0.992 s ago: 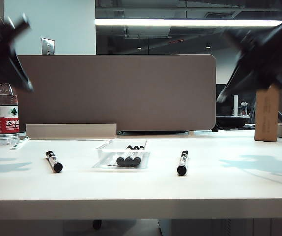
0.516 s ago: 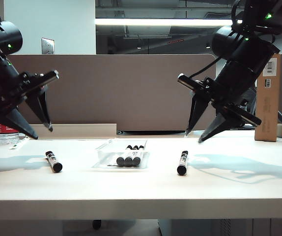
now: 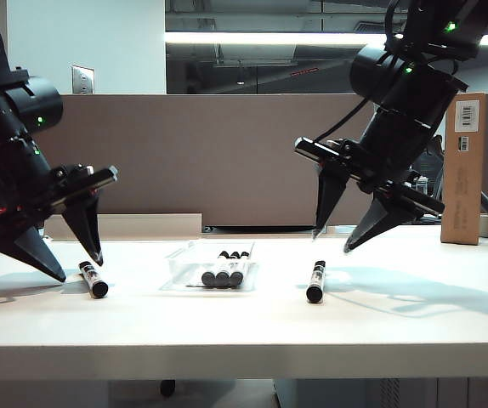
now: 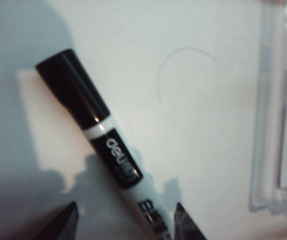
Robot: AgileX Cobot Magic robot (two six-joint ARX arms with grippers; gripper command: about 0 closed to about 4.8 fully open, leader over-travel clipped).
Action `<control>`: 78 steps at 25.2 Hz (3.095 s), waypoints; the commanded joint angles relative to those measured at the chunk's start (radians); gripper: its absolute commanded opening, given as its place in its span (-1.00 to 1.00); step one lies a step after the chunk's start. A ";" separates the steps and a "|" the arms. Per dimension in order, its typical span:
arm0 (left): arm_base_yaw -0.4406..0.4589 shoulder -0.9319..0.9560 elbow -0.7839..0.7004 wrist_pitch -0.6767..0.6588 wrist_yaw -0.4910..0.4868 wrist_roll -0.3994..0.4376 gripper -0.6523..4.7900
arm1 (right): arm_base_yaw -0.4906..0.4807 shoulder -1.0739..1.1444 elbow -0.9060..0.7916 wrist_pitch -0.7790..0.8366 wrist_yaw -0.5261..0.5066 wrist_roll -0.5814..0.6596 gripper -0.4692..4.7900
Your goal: Pick up the markers scattered on the table and put them into the packaging box, making sure the markers fit the shape of the box's grooves.
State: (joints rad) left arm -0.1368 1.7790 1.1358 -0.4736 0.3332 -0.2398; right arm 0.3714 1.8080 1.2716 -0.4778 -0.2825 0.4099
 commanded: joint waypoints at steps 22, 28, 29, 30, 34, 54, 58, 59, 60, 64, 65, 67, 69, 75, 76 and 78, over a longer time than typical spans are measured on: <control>-0.043 0.073 0.004 -0.042 -0.112 -0.003 -0.23 | 0.044 0.083 0.005 0.059 0.124 0.009 -0.02; -0.049 0.073 0.004 -0.068 -0.129 0.010 -0.35 | 0.064 0.105 0.005 0.064 0.128 0.008 -0.07; -0.051 0.073 0.004 -0.077 -0.146 0.025 -0.35 | 0.065 0.108 0.005 0.064 0.128 0.008 -0.08; -0.051 0.073 0.004 -0.085 -0.162 0.035 -0.35 | 0.066 0.110 0.005 0.063 0.128 0.008 -0.10; -0.051 0.073 0.004 -0.120 -0.209 0.085 -0.51 | 0.065 0.120 0.005 0.058 0.139 0.008 -0.28; -0.052 0.074 0.004 -0.144 -0.269 0.217 -0.57 | 0.065 0.170 0.005 -0.037 0.188 -0.099 -0.26; -0.053 0.075 0.004 -0.172 -0.270 0.247 -0.64 | 0.065 0.175 0.005 -0.065 0.216 -0.161 -0.34; -0.053 0.076 0.004 -0.179 -0.271 0.256 -0.72 | 0.065 0.176 0.005 -0.072 0.233 -0.172 -0.47; -0.053 0.077 0.004 -0.183 -0.271 0.256 -0.72 | 0.065 0.177 0.005 -0.074 0.240 -0.176 -0.50; -0.054 0.085 0.004 -0.190 -0.266 0.253 -0.78 | 0.065 0.180 0.005 -0.069 0.254 -0.175 -0.86; -0.054 0.085 0.004 -0.187 -0.261 0.246 -0.78 | 0.065 0.180 0.005 -0.069 0.254 -0.175 -0.86; -0.054 0.085 0.005 -0.170 -0.171 0.238 -0.78 | 0.058 0.179 0.012 -0.072 0.212 -0.161 -0.86; -0.054 0.084 0.016 -0.173 -0.099 0.221 -0.78 | 0.046 0.177 0.012 -0.063 0.154 -0.118 -0.86; -0.054 0.084 0.111 -0.168 0.033 0.172 -0.78 | 0.020 0.175 0.013 0.005 0.010 -0.036 -0.86; -0.054 0.084 0.131 -0.172 0.063 0.171 -0.78 | 0.018 0.173 0.013 0.018 -0.023 -0.021 -0.86; -0.053 0.084 0.185 -0.177 0.112 0.150 -0.78 | 0.010 0.170 0.025 0.037 -0.070 0.010 -0.86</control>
State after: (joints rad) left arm -0.1890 1.8713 1.2919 -0.6590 0.4137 -0.0765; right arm 0.3790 1.9594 1.3037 -0.3870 -0.3328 0.3908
